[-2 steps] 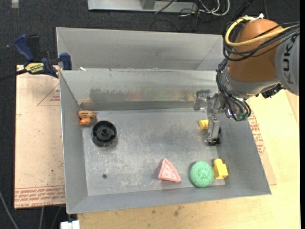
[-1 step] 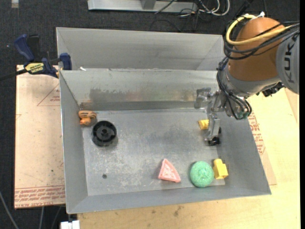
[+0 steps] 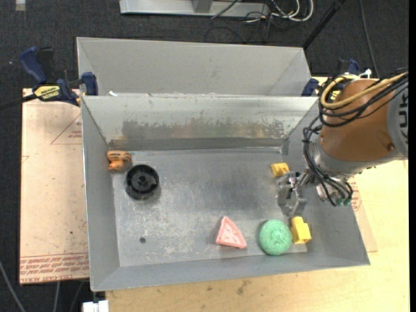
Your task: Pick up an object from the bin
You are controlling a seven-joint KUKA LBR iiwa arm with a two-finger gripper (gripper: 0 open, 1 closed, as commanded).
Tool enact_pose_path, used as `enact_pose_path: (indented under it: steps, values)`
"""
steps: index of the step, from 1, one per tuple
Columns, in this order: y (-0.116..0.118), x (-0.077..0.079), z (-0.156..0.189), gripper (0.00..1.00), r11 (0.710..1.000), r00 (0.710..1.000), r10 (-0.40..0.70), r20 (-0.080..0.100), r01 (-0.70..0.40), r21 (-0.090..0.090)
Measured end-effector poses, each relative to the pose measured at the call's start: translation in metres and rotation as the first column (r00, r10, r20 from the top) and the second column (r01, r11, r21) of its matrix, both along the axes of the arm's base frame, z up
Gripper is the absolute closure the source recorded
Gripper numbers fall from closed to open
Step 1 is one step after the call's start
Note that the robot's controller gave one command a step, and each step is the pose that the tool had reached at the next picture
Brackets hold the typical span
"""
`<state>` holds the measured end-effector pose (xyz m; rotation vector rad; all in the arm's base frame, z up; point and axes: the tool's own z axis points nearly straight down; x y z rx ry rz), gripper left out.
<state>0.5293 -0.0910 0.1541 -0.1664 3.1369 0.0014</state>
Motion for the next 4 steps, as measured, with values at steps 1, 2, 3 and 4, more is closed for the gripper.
enact_pose_path:
  steps: [1,2,3,4]
  values:
    - [0.000,0.000,0.000,0.00,1.000,1.000,0.002,0.001,-0.002,0.000]
    - [0.001,0.000,0.000,0.00,1.000,1.000,0.002,0.001,-0.002,0.000]
    - [0.000,-0.013,-0.034,0.00,0.997,0.997,0.072,0.004,-0.072,-0.001]
    - [0.032,-0.026,-0.076,0.00,0.997,0.997,0.080,0.003,-0.080,-0.002]
